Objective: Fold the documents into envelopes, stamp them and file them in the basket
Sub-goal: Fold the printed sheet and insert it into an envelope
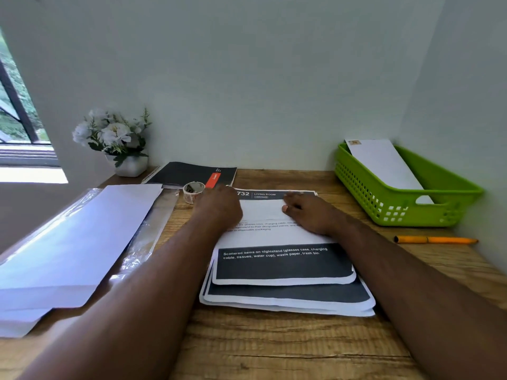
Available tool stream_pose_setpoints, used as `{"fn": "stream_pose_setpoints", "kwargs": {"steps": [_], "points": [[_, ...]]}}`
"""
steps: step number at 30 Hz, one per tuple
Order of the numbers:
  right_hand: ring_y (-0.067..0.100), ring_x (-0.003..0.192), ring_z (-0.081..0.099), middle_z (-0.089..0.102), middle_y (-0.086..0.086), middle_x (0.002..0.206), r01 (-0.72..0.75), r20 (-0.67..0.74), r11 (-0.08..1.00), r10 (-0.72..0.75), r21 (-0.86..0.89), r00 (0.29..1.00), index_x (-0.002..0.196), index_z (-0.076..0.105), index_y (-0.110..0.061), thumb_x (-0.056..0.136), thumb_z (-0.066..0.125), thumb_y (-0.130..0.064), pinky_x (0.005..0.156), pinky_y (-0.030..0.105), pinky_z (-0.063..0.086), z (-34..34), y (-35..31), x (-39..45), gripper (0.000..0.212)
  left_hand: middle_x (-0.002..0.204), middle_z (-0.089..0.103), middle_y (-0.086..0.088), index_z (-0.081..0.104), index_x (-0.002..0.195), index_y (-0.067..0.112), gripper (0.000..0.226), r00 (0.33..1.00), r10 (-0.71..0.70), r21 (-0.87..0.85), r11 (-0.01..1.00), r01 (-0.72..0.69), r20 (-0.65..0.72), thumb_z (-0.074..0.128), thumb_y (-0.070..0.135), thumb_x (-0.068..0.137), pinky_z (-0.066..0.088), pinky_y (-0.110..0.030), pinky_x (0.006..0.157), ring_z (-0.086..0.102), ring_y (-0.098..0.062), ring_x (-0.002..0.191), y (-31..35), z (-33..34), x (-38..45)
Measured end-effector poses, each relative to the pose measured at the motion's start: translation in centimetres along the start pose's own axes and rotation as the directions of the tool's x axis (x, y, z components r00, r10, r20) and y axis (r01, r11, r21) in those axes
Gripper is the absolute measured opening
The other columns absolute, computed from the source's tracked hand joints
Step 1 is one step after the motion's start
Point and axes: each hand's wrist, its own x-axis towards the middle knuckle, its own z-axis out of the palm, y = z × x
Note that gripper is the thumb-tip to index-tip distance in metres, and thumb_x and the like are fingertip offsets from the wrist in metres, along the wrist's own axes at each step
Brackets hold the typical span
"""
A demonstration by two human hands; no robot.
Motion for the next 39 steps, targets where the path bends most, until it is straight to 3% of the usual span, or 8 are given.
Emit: {"fn": "stream_pose_setpoints", "kwargs": {"steps": [3,7,13,19,25,30,34,39], "points": [[0.017,0.141,0.031,0.038,0.002,0.151,0.014,-0.005,1.0,-0.014,-0.004,1.0,0.139,0.048,-0.013,0.1,0.042,-0.036,0.116,0.032,0.022,0.0,0.1,0.0,0.046,0.117,0.062,-0.01,0.061,0.113,0.009,0.029,0.994,-0.108,0.026,0.994,0.108,0.004,0.045,0.014,0.089,0.051,-0.04,0.087,0.06,-0.031,0.106,-0.7,-0.9,-0.4],[0.022,0.135,0.04,0.046,0.006,0.145,0.042,-0.005,0.998,-0.042,-0.048,0.999,0.13,0.054,-0.009,0.1,0.041,-0.036,0.111,0.039,0.03,-0.1,0.1,-0.1,0.043,0.115,0.061,-0.01,0.062,0.109,0.011,0.024,0.992,0.021,-0.102,0.994,-0.033,-0.123,0.046,0.016,0.091,0.05,-0.037,0.082,0.06,-0.029,0.103,0.0,-0.8,0.3],[0.021,0.1,0.056,0.057,-0.004,0.097,0.028,-0.023,0.999,-0.029,-0.026,0.999,0.09,0.056,-0.018,0.098,0.044,-0.042,0.084,0.033,0.041,-0.2,0.3,0.2,0.028,0.126,0.055,-0.004,0.061,0.123,0.024,0.04,0.985,0.168,-0.197,0.965,-0.173,-0.042,0.054,0.049,0.093,0.037,-0.033,0.093,0.05,-0.026,0.118,0.4,0.3,1.1],[0.018,0.126,0.048,0.055,-0.004,0.137,-0.009,-0.117,1.0,0.012,0.024,0.993,0.131,0.056,-0.026,0.085,0.059,-0.056,0.107,0.041,0.036,-0.8,0.1,-0.1,0.055,0.115,0.061,0.003,0.061,0.109,0.034,0.043,0.996,0.093,-0.252,0.964,-0.09,-0.003,0.059,0.065,0.08,0.041,-0.05,0.098,0.054,-0.022,0.11,-0.2,1.0,2.2],[0.012,0.118,0.054,0.062,-0.013,0.121,0.011,-0.178,0.994,0.009,0.112,0.984,0.126,0.056,-0.037,0.06,0.061,-0.071,0.103,0.051,0.037,-1.0,0.5,0.2,0.075,0.119,0.05,0.002,0.055,0.104,0.033,0.034,0.99,0.09,-0.279,0.953,-0.118,-0.11,0.069,0.052,0.08,0.03,-0.041,0.095,0.043,-0.023,0.119,0.2,0.6,1.8],[0.016,0.104,0.056,0.059,-0.003,0.105,0.092,-0.42,0.992,-0.05,0.081,0.906,0.113,0.068,-0.027,0.08,0.072,-0.032,0.093,0.037,0.036,-2.3,0.3,0.3,0.033,0.106,0.056,0.006,0.049,0.093,0.03,0.021,0.916,0.12,-0.261,0.937,-0.232,-0.383,0.067,0.035,0.084,0.023,-0.04,0.087,0.05,-0.02,0.105,1.6,-1.2,0.3],[0.015,0.092,0.059,0.059,-0.008,0.095,0.106,-0.625,0.986,-0.165,-0.132,0.763,0.092,0.072,-0.03,0.082,0.069,-0.028,0.069,0.028,0.011,-3.2,-0.3,-0.4,0.01,0.095,0.059,0.007,0.047,0.087,0.029,0.017,0.838,0.124,-0.153,0.959,-0.239,-0.531,0.061,0.02,0.088,0.023,-0.04,0.087,0.053,-0.02,0.095,2.5,-1.7,-0.3],[0.012,0.098,0.062,0.065,-0.009,0.102,0.141,-0.437,0.969,-0.217,-0.201,0.873,0.09,0.072,-0.032,0.082,0.068,-0.026,0.085,0.031,0.03,-3.0,-0.5,-0.8,0.011,0.116,0.06,0.006,0.056,0.101,0.032,0.036,0.962,0.145,-0.202,0.96,-0.194,-0.233,0.055,0.004,0.078,0.017,-0.047,0.103,0.052,-0.019,0.113,2.6,-0.8,-0.5]]}}
